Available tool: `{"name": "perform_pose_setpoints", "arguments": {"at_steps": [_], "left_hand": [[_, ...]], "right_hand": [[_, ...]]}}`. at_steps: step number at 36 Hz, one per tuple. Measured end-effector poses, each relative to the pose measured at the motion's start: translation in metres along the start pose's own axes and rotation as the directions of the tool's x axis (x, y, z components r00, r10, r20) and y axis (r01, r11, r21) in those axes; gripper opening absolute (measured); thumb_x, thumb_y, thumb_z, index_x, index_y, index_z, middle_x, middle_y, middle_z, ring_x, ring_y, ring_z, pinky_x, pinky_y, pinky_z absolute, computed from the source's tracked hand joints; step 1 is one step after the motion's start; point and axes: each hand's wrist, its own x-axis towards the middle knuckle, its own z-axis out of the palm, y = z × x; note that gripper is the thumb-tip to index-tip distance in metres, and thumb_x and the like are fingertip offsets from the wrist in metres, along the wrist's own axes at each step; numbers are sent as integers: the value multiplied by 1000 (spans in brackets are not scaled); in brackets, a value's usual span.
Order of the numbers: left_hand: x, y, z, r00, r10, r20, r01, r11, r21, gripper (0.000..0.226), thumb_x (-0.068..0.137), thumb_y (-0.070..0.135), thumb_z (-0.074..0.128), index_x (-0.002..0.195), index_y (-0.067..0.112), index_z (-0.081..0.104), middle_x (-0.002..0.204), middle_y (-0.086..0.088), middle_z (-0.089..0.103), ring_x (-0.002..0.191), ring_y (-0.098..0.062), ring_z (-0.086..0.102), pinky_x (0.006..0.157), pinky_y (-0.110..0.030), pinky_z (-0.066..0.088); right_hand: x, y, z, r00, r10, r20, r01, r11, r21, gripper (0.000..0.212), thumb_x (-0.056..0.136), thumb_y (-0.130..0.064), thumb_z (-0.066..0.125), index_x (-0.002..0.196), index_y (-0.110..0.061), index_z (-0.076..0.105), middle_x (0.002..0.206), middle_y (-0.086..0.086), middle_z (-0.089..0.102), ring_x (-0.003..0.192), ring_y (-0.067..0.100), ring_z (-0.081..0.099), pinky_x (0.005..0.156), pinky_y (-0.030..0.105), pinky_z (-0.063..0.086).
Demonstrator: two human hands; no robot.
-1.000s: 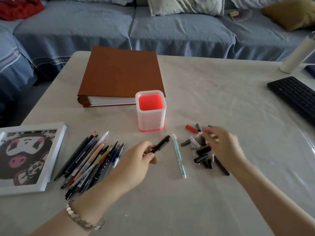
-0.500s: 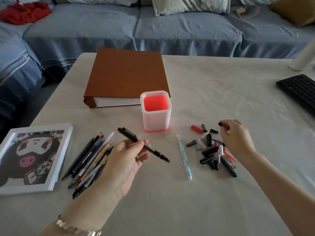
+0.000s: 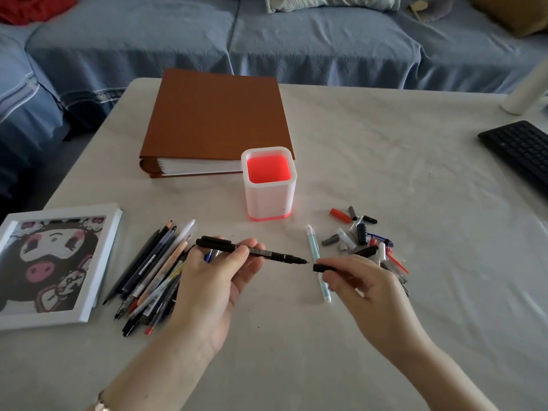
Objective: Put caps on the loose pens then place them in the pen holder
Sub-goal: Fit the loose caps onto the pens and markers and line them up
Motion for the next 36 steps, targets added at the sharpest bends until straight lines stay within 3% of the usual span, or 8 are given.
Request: {"name": "perform_pose_setpoints", "arguments": {"at_steps": [5, 9, 14, 20, 26, 31, 33, 36], "left_hand": [[-6, 0, 2, 1000, 14, 19, -14, 1000, 23, 24, 83, -10, 50, 69, 9, 55, 66, -5, 71, 70, -17, 70, 62, -22, 57], [-8, -1, 1, 997, 11, 73, -16, 998, 68, 8, 82, -9, 52, 85, -1, 55, 70, -7, 72, 73, -19, 70, 61, -23, 57], [-7, 11, -11, 985, -111, 132, 71, 959, 275, 18, 67, -11, 65, 66, 3, 53, 68, -13, 72, 63, -24, 71, 50, -23, 55], [-8, 10, -24, 936, -68, 345, -235, 606, 760, 12, 68, 2, 74, 66, 14, 71, 53, -2, 67, 44, -8, 55, 46, -13, 41], [-8, 2, -31, 886, 70, 459, -437, 459, 773, 36, 69, 11, 75, 63, 46, 69, 59, 15, 67, 50, -3, 54, 51, -10, 39], [-7, -9, -37, 848, 106, 519, -521, 339, 783, 16, 67, 38, 69, 82, 42, 65, 78, 23, 67, 71, -4, 62, 59, -12, 45], [-4, -12, -38, 820, 96, 564, -568, 252, 783, 26, 68, 50, 56, 90, 38, 59, 81, 18, 65, 69, -7, 59, 57, -19, 45], [0, -12, -35, 820, 75, 568, -573, 118, 811, 13, 76, 43, 54, 86, 35, 54, 82, 19, 62, 65, -8, 55, 57, -24, 45]], "right_hand": [[2, -4, 6, 1000, -9, -15, 10, 998, 60, 22, 78, -32, 57, 77, -53, 63, 85, -20, 63, 77, 8, 59, 67, 18, 44], [3, -5, 7, 999, -44, -9, 45, 998, 42, 22, 76, -32, 54, 78, -52, 62, 83, -18, 62, 77, 8, 57, 65, 16, 43], [4, -3, -6, 995, -99, 11, 100, 995, -29, 19, 78, -29, 53, 81, -47, 59, 77, -27, 60, 73, 3, 55, 64, 7, 39], [5, -1, -13, 986, -130, 100, 142, 982, -124, 18, 81, -25, 50, 88, -27, 67, 81, -29, 57, 76, -5, 53, 66, 3, 37], [2, 2, -14, 982, -116, 151, 138, 980, -143, 19, 81, -23, 50, 86, -25, 68, 78, -23, 58, 71, -2, 52, 64, 4, 36], [-3, 6, -10, 976, -66, 207, 96, 985, -141, 18, 80, -26, 47, 89, -36, 59, 85, -11, 58, 75, 7, 52, 64, 10, 39], [-2, 10, -10, 971, -38, 235, 72, 988, -137, 15, 80, -27, 47, 81, -34, 60, 82, -11, 59, 74, 8, 51, 64, 13, 40], [5, 22, -17, 979, -20, 203, 61, 979, -194, 18, 83, -23, 49, 81, -29, 66, 77, -14, 61, 76, 1, 53, 67, 7, 38]]}}
